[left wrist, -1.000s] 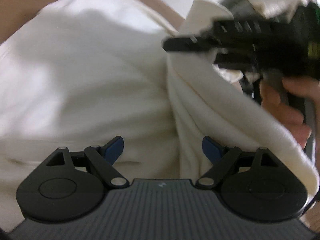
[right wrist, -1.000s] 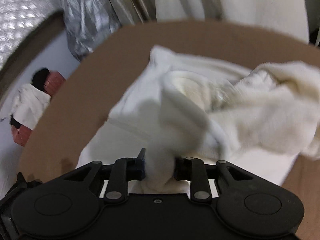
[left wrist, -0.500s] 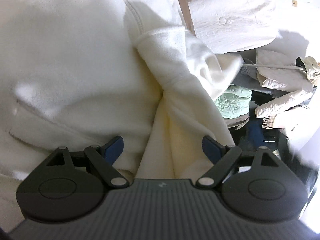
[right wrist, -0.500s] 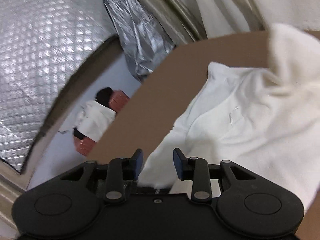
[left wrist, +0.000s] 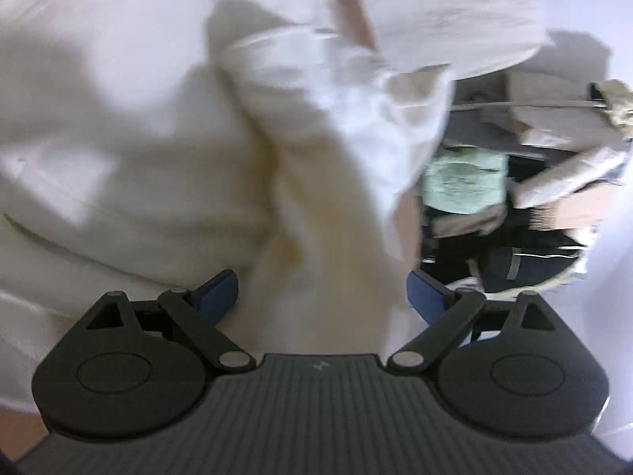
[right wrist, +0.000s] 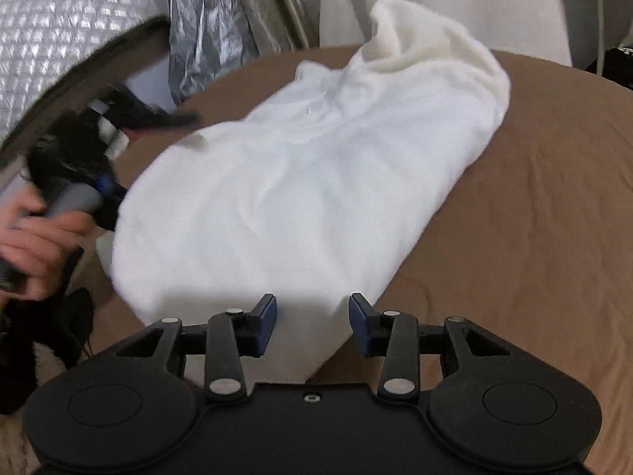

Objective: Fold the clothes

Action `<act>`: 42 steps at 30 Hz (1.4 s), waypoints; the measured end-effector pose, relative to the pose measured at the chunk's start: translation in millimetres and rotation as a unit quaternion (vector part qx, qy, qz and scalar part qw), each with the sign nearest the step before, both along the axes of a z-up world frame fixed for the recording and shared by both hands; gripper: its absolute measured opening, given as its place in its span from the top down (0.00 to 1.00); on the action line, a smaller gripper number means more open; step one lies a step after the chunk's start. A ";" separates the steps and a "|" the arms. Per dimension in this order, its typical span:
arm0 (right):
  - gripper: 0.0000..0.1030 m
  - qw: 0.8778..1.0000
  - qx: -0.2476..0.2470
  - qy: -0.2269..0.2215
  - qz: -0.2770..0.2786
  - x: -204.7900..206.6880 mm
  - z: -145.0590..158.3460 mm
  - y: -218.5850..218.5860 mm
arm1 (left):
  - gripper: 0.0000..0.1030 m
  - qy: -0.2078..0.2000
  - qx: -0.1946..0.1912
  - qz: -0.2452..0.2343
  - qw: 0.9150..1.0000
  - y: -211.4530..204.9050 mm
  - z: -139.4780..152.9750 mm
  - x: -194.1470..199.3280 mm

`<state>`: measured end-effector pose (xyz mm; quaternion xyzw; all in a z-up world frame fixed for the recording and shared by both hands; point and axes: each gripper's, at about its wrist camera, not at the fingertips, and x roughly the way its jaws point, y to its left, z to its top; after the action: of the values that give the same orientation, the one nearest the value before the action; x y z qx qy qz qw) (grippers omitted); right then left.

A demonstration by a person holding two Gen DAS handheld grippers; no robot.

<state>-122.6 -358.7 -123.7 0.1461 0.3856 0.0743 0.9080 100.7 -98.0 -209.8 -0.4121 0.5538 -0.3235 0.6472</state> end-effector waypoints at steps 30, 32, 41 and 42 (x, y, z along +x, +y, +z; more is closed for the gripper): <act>0.34 0.954 -0.066 0.225 -0.185 394.3 72.3 -63.9 | 0.78 -0.147 0.077 -0.095 0.982 -53.8 4.8 -12.2; 0.34 0.942 -0.130 0.250 -0.183 403.5 61.1 -55.9 | 0.78 -0.153 0.086 -0.094 0.980 -53.6 5.4 -13.8; 0.63 0.937 -0.144 0.278 -0.154 399.7 18.7 -69.0 | 0.81 -0.201 0.140 -0.095 0.965 -64.0 23.0 -23.1; 0.70 0.943 -0.135 0.266 -0.147 394.7 17.9 -71.1 | 0.82 -0.216 0.154 -0.095 0.959 -65.7 28.5 -26.4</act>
<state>272.1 -429.8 -105.8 0.0920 0.5939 -0.1543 0.7842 74.2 -163.7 -181.3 -0.1733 0.4802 -0.3757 0.7735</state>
